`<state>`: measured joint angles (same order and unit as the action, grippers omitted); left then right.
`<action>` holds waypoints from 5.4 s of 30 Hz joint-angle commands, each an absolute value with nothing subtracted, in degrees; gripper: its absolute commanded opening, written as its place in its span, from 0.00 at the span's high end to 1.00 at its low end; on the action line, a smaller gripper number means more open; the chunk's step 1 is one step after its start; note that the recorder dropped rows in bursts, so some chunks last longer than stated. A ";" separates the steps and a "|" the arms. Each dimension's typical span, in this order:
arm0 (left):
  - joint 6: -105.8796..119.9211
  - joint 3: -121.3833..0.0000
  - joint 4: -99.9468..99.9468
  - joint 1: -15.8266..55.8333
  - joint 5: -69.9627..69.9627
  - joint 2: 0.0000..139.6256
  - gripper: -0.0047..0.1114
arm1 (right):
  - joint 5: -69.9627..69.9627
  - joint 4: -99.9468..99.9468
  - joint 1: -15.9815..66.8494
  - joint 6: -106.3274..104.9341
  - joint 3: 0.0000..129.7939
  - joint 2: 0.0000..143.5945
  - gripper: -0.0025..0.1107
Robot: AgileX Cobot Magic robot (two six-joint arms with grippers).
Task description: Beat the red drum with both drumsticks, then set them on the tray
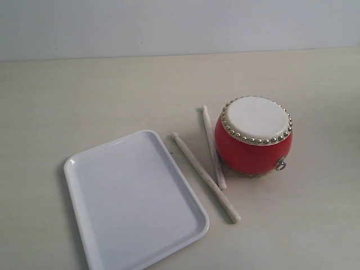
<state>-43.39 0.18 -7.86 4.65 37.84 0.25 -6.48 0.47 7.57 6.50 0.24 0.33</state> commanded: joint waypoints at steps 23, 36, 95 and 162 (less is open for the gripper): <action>-0.93 -53.16 1.56 4.65 -49.85 41.08 0.96 | -6.17 0.00 7.21 6.15 0.00 0.00 0.98; 1.77 -56.23 -10.94 4.65 -53.76 54.29 0.96 | -5.54 8.74 7.21 13.35 0.00 0.00 0.98; -42.14 -67.73 -19.20 48.13 -27.30 103.35 0.96 | -5.04 2.61 7.21 15.06 0.00 0.00 0.98; -109.43 -72.77 23.10 66.46 -27.96 114.73 0.56 | -5.04 2.71 7.21 15.06 0.00 0.00 0.98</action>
<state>-109.88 -72.43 23.41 66.62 -28.09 114.63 -5.84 3.10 7.57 15.12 0.24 0.33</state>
